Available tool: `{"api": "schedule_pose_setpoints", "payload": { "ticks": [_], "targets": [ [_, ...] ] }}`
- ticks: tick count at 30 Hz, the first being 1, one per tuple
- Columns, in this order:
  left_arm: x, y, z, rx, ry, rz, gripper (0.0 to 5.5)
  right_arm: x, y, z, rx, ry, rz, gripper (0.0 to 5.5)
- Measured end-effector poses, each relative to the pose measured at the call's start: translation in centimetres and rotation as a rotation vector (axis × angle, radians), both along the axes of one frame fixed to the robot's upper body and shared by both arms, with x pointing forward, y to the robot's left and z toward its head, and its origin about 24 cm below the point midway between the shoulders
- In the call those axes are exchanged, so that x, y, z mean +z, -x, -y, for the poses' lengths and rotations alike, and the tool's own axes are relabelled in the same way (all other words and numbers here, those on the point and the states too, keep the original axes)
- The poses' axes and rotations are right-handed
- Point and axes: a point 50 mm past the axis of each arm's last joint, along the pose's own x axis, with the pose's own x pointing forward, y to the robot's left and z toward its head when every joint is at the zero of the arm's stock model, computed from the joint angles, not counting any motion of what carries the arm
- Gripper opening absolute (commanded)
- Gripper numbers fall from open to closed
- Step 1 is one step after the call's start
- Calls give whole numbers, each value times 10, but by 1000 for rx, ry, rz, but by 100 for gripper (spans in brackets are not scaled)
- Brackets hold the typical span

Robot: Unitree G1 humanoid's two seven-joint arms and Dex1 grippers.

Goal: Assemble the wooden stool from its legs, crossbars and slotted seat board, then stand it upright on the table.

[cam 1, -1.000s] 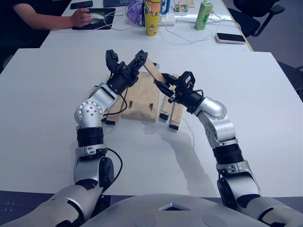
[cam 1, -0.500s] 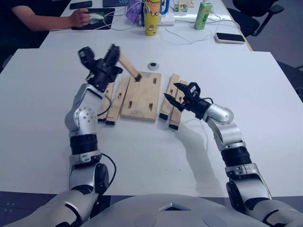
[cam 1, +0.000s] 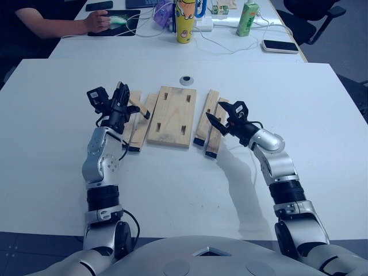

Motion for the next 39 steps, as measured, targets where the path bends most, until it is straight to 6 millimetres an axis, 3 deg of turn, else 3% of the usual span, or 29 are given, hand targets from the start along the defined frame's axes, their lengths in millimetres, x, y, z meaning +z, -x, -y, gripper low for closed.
{"api": "schedule_pose_setpoints", "payload": {
  "ticks": [4, 15, 23, 39],
  "targets": [
    [-7, -3, -3, -2, -14, -16, 44, 0, 0, -2, -3, -7, 4, 296],
    [-5, -15, -10, -13, -11, -8, 44, 2, 0, -5, -6, -15, 15, 296],
    [13, -19, -6, -40, 21, 61, 44, -2, 0, -5, -7, -4, 3, 296],
    [-3, -24, -17, -27, -44, -2, 44, -4, 0, -7, -3, -5, -2, 296]
  ]
}}
